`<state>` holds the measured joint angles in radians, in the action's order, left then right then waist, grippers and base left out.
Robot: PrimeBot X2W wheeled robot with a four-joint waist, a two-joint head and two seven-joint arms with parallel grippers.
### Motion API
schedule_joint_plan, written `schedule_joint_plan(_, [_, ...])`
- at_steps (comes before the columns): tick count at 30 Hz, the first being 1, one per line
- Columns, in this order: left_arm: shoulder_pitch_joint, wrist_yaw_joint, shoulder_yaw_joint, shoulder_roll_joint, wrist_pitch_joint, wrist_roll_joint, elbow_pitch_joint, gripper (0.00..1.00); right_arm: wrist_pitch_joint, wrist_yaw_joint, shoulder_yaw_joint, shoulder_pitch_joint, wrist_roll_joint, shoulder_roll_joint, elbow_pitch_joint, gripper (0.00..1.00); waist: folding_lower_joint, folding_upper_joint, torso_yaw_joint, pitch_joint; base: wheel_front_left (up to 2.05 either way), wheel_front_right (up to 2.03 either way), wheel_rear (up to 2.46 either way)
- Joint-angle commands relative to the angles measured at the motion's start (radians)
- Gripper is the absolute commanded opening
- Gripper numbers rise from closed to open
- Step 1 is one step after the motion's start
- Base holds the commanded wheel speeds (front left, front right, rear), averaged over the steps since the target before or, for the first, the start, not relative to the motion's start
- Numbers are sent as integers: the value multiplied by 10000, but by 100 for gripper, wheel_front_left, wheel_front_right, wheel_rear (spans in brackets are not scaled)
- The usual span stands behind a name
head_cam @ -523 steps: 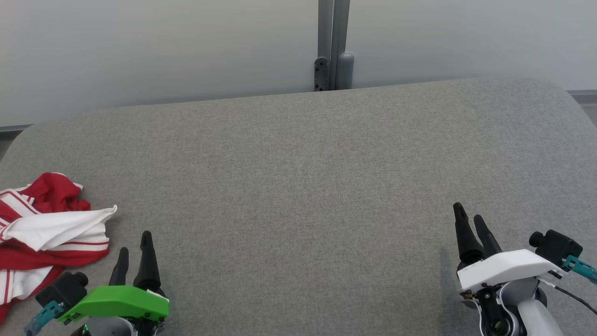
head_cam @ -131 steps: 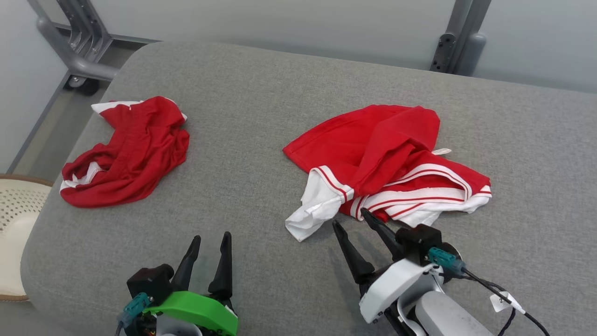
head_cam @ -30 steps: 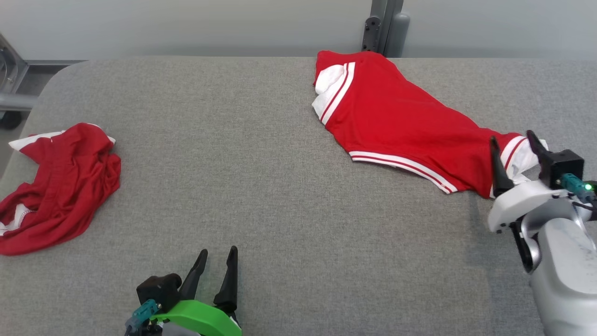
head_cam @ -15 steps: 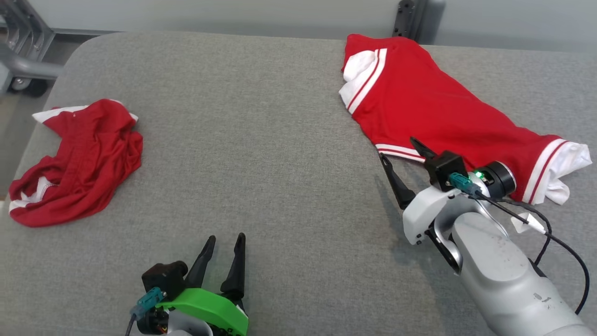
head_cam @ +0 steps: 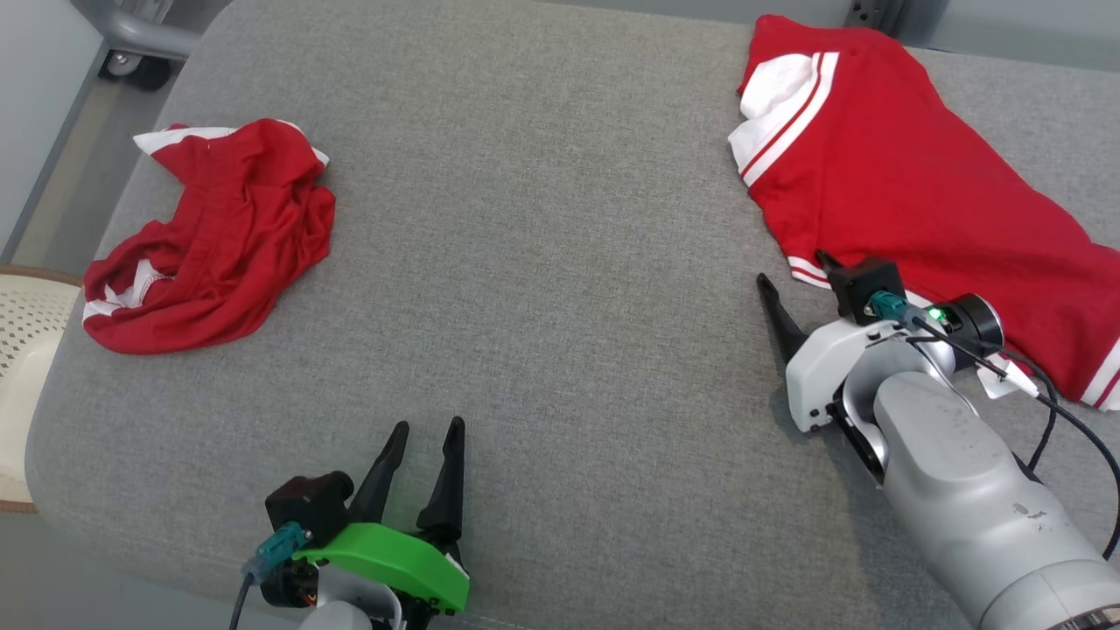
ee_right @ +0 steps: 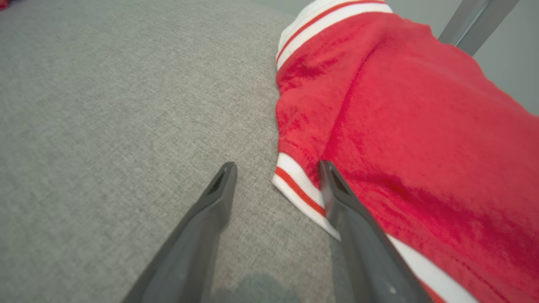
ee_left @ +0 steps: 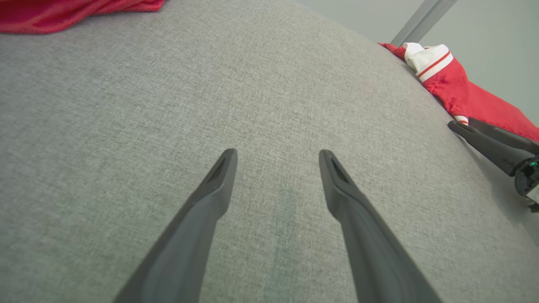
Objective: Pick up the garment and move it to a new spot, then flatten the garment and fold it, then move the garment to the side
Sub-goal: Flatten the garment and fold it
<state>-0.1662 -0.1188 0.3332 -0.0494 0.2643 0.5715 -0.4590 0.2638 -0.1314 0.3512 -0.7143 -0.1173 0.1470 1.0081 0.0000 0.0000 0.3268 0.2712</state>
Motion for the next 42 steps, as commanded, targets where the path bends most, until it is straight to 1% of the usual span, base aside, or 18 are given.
schedule_joint_plan(1, [-207,21,-54,-26,3,104,58,100,-1,12,0,-139,-26,-29,90,69,0,0,107,185,0,0,0])
schedule_joint_plan(2, [-240,36,-121,-25,3,122,100,100,-1,12,-7,-152,-46,-68,105,37,0,0,69,230,0,0,0])
schedule_joint_plan(4, [-235,43,-214,-23,3,93,123,100,-3,10,28,-183,-55,-106,60,0,0,0,3,275,0,0,0])
schedule_joint_plan(7, [-252,53,-340,-28,1,5,123,100,-1,10,105,-152,-46,-85,-352,0,0,0,-162,247,0,0,0])
schedule_joint_plan(11, [-159,32,-531,-28,1,-152,44,100,8,10,233,278,-185,-195,-1269,0,0,0,-646,43,0,0,0])
schedule_joint_plan(16, [-33,-11,-665,-26,3,-350,-37,100,8,10,695,1374,-518,-100,-2594,0,0,0,-1395,-341,0,0,0])
schedule_joint_plan(18, [-23,-17,-725,-29,1,-421,-43,100,10,10,899,1866,-833,-39,-3131,0,0,0,-1697,-483,0,0,0])
schedule_joint_plan(21, [57,-25,-804,-29,3,-536,-66,100,10,12,528,2620,-1255,245,-3844,0,0,0,-2143,-658,0,0,0])
schedule_joint_plan(24, [159,-35,-938,-32,3,-592,-141,100,8,10,247,3342,-1362,408,-4326,0,0,0,-2521,-844,0,0,0])
schedule_joint_plan(27, [256,-46,-1043,-31,1,-638,-181,100,10,10,-154,3910,-1299,734,-4600,0,0,0,-2868,-1010,0,0,0])
schedule_joint_plan(31, [403,-53,-1079,-32,3,-698,-226,100,10,10,-803,4574,-1140,1124,-4644,0,0,0,-3222,-1176,0,0,0])
schedule_joint_plan(38, [493,-77,-1086,-34,3,-759,-260,100,9,12,-1742,5131,-809,1762,-4329,0,0,0,-3442,-1330,0,0,0])
schedule_joint_plan(41, [497,-86,-1091,-32,1,-798,-255,100,9,13,-2432,5125,-582,1950,-4234,0,0,0,-3434,-1320,0,0,0])
schedule_joint_plan(42, [488,-88,-1107,-34,2,-809,-251,100,9,13,-2648,5069,-473,1918,-4311,0,0,0,-3428,-1305,0,0,0])
